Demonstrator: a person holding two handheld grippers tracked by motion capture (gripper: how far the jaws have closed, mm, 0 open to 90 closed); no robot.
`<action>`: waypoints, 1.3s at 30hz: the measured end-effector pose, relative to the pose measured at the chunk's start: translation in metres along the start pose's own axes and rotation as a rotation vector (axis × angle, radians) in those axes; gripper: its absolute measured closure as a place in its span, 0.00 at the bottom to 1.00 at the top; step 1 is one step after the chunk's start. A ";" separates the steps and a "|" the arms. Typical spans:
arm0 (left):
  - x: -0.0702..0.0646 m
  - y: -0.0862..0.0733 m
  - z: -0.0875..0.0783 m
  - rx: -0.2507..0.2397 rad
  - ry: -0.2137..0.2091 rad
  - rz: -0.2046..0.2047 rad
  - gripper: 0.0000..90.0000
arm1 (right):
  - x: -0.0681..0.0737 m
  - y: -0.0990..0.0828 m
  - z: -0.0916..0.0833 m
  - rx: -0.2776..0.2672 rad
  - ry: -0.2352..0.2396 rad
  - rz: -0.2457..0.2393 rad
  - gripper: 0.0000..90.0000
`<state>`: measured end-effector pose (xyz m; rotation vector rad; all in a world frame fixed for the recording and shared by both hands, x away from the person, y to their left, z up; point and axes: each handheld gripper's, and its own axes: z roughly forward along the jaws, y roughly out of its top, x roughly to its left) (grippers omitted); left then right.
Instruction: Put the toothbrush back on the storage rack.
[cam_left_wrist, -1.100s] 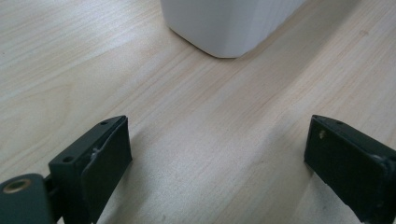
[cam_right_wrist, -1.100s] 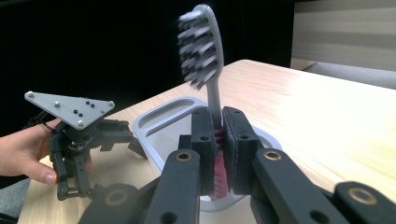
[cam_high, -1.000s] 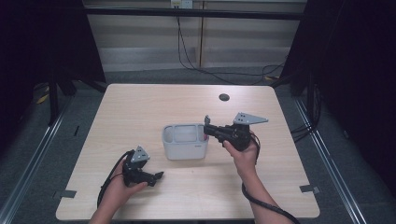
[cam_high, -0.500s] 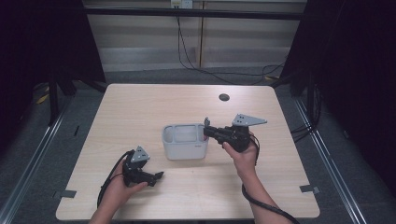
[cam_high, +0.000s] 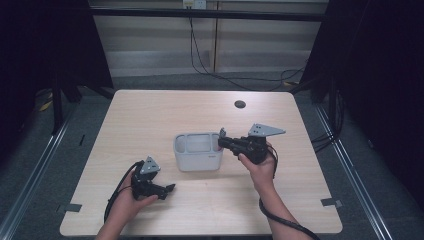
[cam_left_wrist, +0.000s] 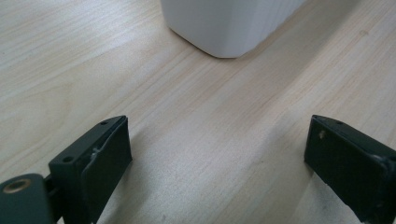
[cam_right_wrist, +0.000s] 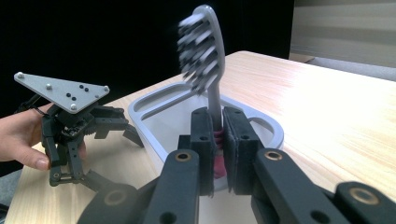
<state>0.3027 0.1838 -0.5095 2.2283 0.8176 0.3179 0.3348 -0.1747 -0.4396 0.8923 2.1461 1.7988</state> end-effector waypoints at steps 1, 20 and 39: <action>0.000 0.000 0.000 -0.004 0.001 -0.005 0.08 | 0.000 0.000 0.000 0.003 -0.003 0.000 0.92; 0.000 0.000 0.000 -0.003 0.000 -0.004 0.08 | -0.001 0.000 -0.002 0.009 -0.033 -0.016 0.88; 0.000 0.000 0.000 -0.003 0.001 -0.004 0.08 | -0.003 0.002 -0.006 0.007 -0.058 -0.020 0.74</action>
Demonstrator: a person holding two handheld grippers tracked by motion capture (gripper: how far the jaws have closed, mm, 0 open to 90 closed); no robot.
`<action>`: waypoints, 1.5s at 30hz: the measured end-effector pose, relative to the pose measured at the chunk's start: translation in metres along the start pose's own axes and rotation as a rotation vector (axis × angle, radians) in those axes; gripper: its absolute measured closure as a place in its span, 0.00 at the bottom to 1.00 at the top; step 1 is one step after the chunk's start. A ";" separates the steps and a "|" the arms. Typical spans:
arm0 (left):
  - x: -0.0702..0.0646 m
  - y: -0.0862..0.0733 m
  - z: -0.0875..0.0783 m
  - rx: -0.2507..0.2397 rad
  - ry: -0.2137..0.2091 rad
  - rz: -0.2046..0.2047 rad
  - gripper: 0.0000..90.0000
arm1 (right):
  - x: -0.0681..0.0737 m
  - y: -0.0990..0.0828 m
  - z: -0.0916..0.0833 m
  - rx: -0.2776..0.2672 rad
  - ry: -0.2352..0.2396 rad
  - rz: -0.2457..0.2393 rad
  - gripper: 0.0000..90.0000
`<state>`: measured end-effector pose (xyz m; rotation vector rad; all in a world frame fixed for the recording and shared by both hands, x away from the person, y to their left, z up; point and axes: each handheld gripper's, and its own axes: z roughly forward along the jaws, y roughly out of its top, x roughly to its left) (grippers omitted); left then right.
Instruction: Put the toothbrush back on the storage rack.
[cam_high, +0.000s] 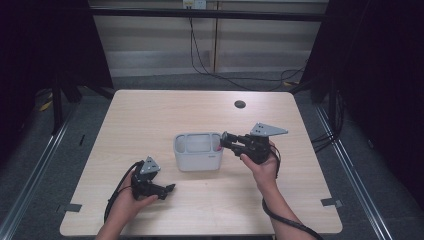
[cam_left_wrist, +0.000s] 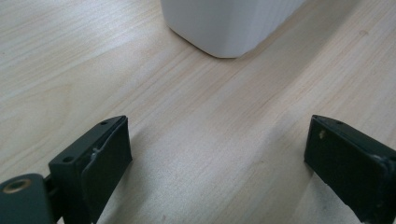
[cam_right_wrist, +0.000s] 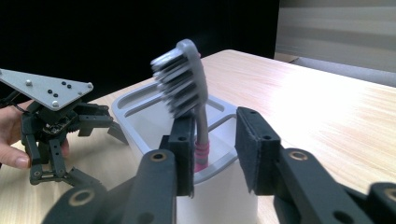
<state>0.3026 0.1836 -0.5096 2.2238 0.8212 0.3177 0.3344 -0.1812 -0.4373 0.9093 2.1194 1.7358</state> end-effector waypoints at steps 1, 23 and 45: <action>0.000 0.000 0.000 0.000 0.000 0.000 0.08 | 0.000 0.000 -0.001 0.001 -0.001 0.000 0.70; 0.000 0.000 0.000 -0.002 0.000 -0.002 0.08 | -0.002 0.004 -0.006 0.051 0.009 -0.002 0.42; -0.001 0.000 0.000 0.001 0.003 -0.001 0.08 | -0.007 0.011 -0.018 0.103 0.009 -0.036 0.35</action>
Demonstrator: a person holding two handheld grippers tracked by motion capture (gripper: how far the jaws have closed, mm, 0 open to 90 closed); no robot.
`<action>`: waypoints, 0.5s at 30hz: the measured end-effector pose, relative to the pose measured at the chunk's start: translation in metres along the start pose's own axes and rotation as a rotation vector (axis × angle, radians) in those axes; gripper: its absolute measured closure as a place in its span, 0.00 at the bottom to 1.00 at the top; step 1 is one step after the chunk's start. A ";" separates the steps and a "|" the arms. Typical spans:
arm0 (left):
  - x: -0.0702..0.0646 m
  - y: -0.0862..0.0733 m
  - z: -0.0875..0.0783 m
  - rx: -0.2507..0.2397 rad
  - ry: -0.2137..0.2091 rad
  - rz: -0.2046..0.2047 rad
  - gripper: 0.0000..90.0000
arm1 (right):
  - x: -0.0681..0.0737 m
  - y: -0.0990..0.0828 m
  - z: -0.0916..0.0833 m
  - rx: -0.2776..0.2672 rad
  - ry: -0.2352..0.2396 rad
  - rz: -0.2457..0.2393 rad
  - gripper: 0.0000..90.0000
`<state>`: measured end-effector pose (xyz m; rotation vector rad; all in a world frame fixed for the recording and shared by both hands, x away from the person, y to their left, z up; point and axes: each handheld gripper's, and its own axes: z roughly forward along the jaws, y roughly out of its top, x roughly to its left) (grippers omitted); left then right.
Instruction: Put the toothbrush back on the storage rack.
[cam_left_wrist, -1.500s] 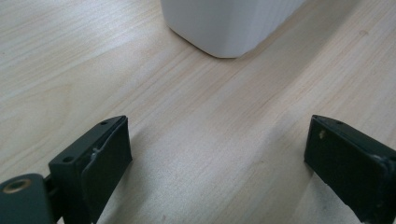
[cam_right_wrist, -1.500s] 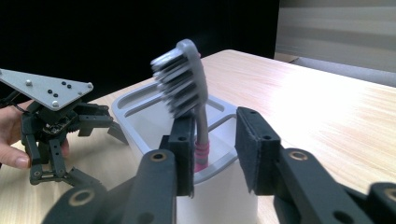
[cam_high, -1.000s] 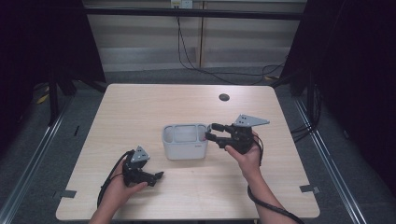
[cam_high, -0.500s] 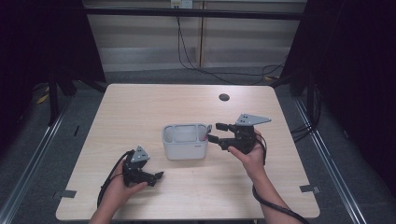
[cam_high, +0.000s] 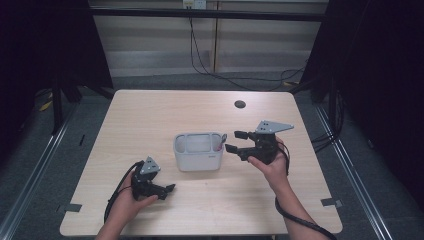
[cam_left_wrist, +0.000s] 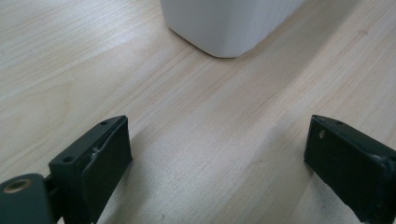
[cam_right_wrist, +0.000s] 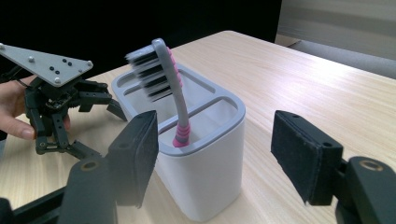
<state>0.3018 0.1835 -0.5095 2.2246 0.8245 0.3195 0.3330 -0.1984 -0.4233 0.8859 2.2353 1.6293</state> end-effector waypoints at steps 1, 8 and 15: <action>0.000 0.000 0.000 0.000 0.000 0.000 0.08 | 0.000 0.000 0.000 -0.001 0.002 -0.002 0.35; 0.000 0.000 0.000 0.001 -0.001 0.001 0.08 | -0.001 0.000 -0.004 0.011 0.007 -0.007 0.33; 0.000 0.000 0.000 0.000 0.000 0.000 0.08 | -0.004 -0.003 -0.011 0.029 -0.004 -0.007 0.32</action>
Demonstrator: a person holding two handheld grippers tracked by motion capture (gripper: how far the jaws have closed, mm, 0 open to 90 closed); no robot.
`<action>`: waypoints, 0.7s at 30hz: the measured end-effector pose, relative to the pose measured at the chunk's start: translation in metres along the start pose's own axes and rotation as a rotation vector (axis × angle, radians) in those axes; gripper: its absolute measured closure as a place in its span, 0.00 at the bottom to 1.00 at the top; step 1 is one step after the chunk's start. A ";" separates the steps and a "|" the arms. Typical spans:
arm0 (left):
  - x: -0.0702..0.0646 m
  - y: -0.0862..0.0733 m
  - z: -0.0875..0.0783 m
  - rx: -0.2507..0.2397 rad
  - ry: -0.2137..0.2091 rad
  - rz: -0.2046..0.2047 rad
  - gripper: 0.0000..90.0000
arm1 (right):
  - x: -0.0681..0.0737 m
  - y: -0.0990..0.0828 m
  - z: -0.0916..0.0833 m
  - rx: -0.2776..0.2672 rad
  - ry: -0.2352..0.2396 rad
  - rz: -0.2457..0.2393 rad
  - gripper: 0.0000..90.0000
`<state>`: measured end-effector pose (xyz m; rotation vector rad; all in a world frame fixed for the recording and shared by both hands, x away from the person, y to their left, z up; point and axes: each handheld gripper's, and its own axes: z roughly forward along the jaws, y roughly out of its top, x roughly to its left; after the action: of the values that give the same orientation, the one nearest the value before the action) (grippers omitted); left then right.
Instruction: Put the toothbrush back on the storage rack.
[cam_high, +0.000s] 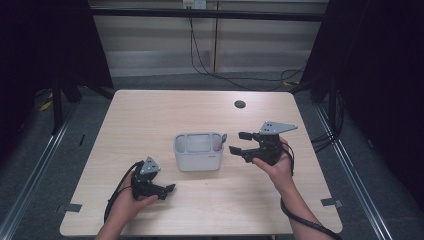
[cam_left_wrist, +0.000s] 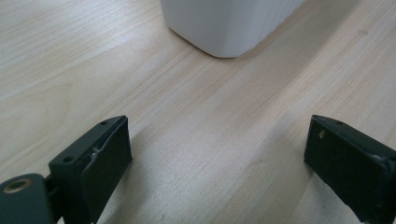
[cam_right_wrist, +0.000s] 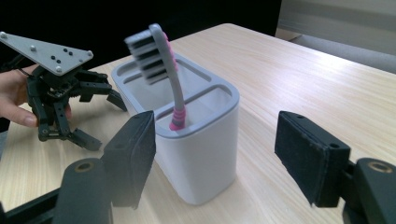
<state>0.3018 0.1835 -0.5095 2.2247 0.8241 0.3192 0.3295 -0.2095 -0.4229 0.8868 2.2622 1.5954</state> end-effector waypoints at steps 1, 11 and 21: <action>0.000 0.000 0.000 0.001 0.000 0.001 0.08 | -0.001 -0.001 -0.002 0.005 -0.003 -0.002 0.32; 0.000 0.000 0.000 0.000 0.000 0.000 0.08 | -0.005 -0.006 -0.010 0.032 -0.016 -0.008 0.29; 0.000 0.000 0.000 0.001 0.000 0.001 0.08 | -0.012 -0.013 -0.021 0.045 -0.032 -0.005 0.25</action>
<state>0.3019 0.1836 -0.5094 2.2258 0.8234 0.3190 0.3237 -0.2352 -0.4286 0.9101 2.2847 1.5235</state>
